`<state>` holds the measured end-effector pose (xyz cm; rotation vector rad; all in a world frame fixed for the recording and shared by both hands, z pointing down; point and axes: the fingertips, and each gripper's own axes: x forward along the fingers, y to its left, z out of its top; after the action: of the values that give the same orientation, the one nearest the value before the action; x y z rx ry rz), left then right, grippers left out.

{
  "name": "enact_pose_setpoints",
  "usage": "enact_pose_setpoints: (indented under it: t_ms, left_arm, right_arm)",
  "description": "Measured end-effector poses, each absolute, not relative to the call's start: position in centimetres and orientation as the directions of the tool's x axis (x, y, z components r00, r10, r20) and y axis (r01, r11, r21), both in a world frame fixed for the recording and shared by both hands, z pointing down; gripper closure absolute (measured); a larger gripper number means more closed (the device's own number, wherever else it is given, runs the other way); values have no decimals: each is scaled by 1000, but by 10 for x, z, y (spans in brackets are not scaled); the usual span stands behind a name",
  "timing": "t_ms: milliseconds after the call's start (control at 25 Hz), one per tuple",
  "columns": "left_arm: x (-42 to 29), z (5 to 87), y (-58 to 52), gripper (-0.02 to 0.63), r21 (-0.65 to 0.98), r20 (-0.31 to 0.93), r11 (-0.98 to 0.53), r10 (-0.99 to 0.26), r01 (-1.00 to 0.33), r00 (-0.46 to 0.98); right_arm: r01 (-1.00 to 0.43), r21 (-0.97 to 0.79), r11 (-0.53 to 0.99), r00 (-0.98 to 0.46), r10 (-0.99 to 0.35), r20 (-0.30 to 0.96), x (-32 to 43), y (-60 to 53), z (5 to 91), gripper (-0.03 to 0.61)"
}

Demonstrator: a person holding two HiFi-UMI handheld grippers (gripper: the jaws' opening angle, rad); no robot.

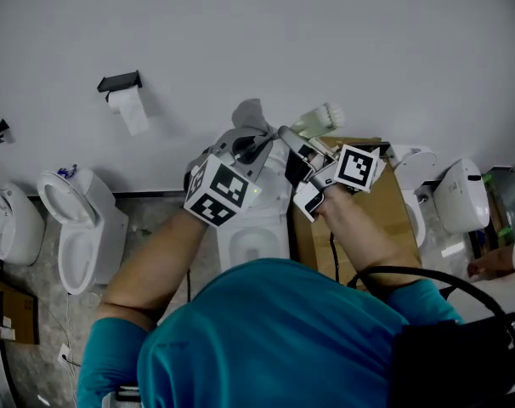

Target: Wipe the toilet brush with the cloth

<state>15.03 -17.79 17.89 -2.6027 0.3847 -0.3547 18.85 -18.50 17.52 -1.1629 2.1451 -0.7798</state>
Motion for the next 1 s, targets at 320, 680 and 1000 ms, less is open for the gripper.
enact_pose_setpoints:
  t_ms: [320,680,1000]
  left_arm:
    - [139,203,-173,592,-521,218,-834,-335,-181,917]
    - [139,163,-168,592,-638,132,-738,-387,-220,913]
    - [146,154,-170,592,-642,170,-745,-370,-182,913]
  right_arm:
    - [-490,-706,511,-446,-843,-301,187,-179,158,522]
    - [-515,-680,522,-481,-832,-275,181,-178,155,523]
    - [-472,-708,525,-507,-819,-269,171,-177,159,522]
